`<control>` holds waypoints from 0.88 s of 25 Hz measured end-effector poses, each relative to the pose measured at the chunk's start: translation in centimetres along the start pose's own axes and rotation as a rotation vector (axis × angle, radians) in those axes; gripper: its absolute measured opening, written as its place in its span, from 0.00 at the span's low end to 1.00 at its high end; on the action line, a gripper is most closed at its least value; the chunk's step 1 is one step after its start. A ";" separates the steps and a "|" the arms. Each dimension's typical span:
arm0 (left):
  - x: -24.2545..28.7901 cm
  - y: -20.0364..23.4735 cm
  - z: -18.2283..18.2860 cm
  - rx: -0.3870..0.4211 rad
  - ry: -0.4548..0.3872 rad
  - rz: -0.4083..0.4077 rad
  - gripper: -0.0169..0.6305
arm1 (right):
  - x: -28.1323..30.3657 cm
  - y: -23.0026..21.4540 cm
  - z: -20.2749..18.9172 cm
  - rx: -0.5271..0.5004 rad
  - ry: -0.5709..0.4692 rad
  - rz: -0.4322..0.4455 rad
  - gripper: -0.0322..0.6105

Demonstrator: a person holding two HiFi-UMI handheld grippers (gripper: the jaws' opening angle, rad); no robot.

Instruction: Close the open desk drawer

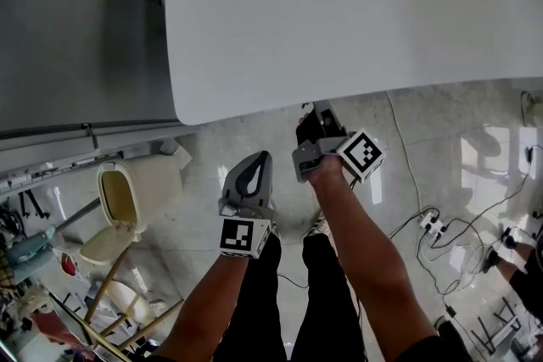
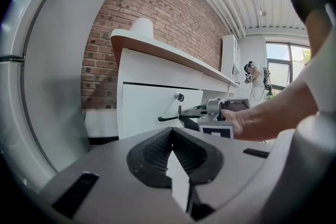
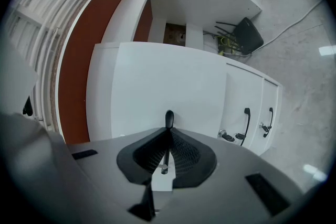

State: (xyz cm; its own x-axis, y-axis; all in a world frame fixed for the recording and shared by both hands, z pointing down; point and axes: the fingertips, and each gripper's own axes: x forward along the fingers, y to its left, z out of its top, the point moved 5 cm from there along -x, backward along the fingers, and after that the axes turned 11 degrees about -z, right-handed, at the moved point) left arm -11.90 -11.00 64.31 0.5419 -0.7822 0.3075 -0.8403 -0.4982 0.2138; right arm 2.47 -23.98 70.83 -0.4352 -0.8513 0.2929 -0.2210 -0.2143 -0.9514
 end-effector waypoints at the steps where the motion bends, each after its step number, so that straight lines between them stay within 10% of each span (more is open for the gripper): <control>1: 0.0 0.1 -0.1 0.005 0.001 0.002 0.04 | 0.3 0.0 0.1 -0.001 0.001 -0.003 0.11; 22: -0.8 1.1 -0.3 0.012 0.002 0.018 0.04 | 2.9 0.9 0.7 0.030 -0.064 -0.007 0.11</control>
State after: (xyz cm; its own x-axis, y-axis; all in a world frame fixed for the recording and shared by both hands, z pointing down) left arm -13.30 -10.82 64.53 0.5270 -0.7900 0.3133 -0.8499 -0.4887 0.1973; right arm 1.60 -26.91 70.76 -0.3765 -0.8785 0.2941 -0.1971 -0.2342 -0.9520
